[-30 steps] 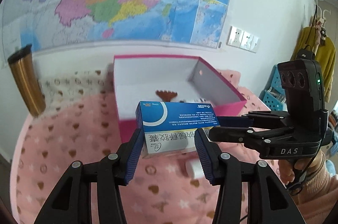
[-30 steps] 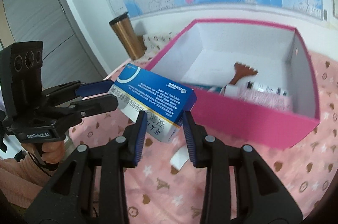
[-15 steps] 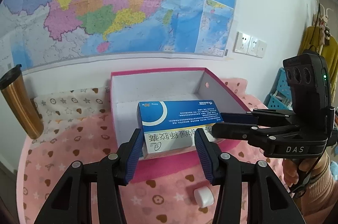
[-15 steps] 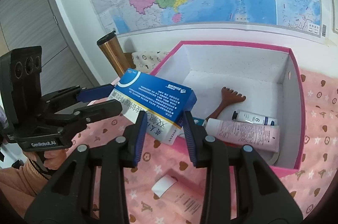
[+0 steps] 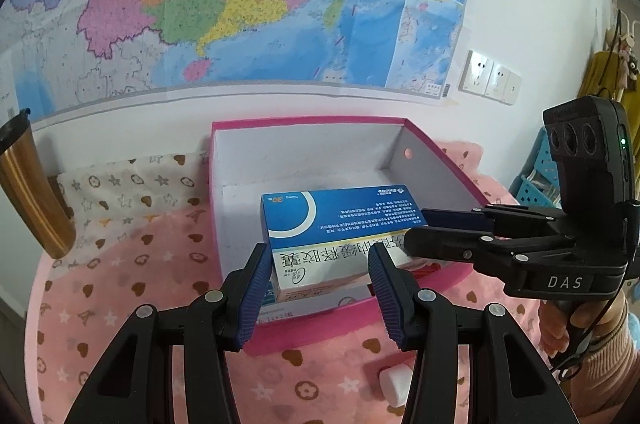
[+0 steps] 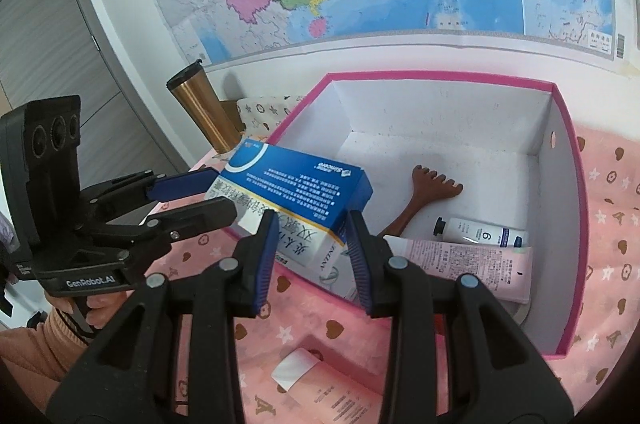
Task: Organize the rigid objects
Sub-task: 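Carry the blue medicine box into the magenta box and open the right tool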
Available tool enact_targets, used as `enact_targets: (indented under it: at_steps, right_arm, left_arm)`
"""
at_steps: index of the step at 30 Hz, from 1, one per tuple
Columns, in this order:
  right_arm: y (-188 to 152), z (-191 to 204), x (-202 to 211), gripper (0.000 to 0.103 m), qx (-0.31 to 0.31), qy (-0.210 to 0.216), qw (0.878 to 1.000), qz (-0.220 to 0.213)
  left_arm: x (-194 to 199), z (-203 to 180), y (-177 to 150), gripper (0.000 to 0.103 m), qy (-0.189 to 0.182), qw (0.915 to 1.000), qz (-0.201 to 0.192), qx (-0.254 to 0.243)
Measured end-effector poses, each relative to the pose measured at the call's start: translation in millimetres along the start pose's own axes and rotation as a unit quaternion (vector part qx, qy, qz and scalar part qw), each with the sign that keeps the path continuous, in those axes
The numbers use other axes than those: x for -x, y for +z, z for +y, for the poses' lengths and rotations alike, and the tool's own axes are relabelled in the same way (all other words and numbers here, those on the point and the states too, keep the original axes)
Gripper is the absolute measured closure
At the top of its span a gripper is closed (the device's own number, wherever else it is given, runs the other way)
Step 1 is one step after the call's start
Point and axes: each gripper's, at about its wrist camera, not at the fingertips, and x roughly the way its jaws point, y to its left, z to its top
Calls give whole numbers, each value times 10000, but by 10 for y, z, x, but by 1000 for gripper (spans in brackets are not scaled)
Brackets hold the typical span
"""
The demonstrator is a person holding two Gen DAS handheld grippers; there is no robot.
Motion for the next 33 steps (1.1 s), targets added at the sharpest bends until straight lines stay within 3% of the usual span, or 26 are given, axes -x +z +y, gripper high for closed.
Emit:
enact_targets:
  at_steps: [33]
  right_arm:
    - [-1,-64,-327,65,-130,88,9991,397]
  left_arm:
    - [-227,101,-44,53,188,9993,319,20]
